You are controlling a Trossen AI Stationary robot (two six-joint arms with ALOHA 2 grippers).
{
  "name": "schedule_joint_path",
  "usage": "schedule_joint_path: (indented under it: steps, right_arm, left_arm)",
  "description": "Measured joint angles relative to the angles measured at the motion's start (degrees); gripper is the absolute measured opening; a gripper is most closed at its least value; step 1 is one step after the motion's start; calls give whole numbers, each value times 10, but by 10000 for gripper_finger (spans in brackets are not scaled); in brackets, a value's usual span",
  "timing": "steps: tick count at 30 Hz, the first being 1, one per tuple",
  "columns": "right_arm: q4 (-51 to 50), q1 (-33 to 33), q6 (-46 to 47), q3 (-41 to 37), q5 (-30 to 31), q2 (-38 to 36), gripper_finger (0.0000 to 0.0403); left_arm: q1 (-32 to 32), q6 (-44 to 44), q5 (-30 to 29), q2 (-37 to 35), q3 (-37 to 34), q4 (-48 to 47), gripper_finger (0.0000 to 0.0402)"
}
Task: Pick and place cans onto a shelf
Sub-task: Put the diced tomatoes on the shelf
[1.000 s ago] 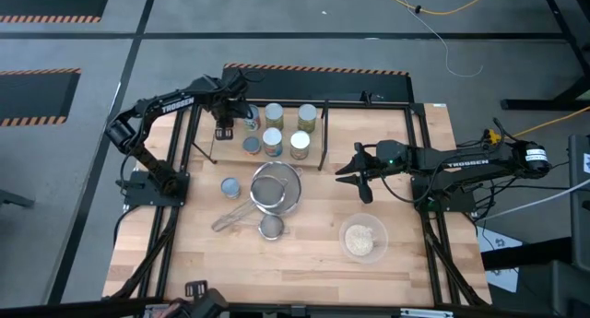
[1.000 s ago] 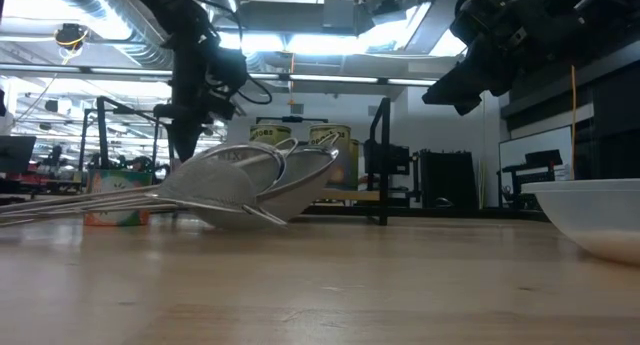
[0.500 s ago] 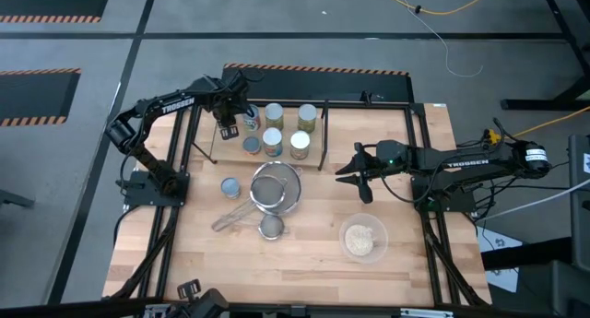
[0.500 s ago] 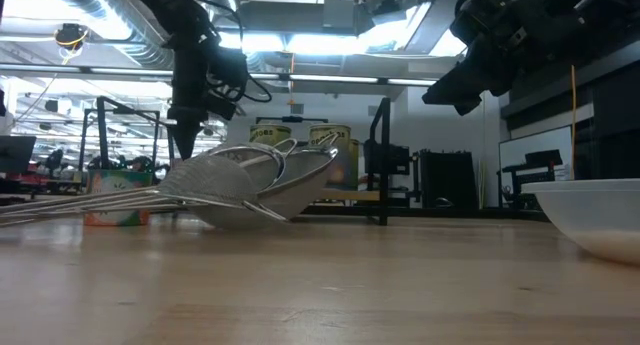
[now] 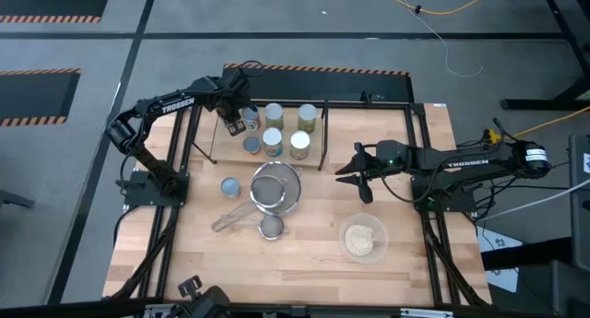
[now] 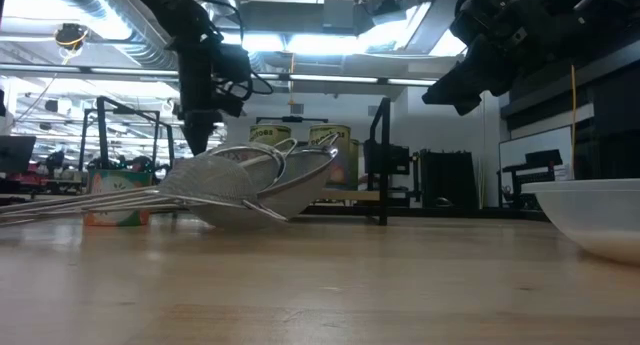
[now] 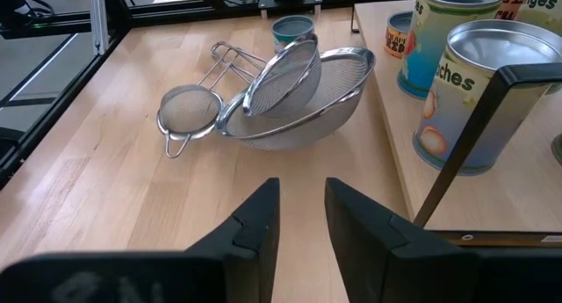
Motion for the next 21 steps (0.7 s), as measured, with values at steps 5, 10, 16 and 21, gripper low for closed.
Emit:
schedule_joint_path:
  steps: [5,10,16,21]
  right_arm:
    - [0,0,0,0,0,0,98]
    - [0,0,0,0,0,0,98]
    - [0,0,-1,0,0,0,98]
    - [0,0,-1,0,0,0,98]
  left_arm:
    - [0,-25,0,0,0,1,81]
    - [0,-77,-16,0,0,-1,81]
    - [2,-118,-28,0,0,-9,75]
    - [2,-120,-27,0,0,-10,40]
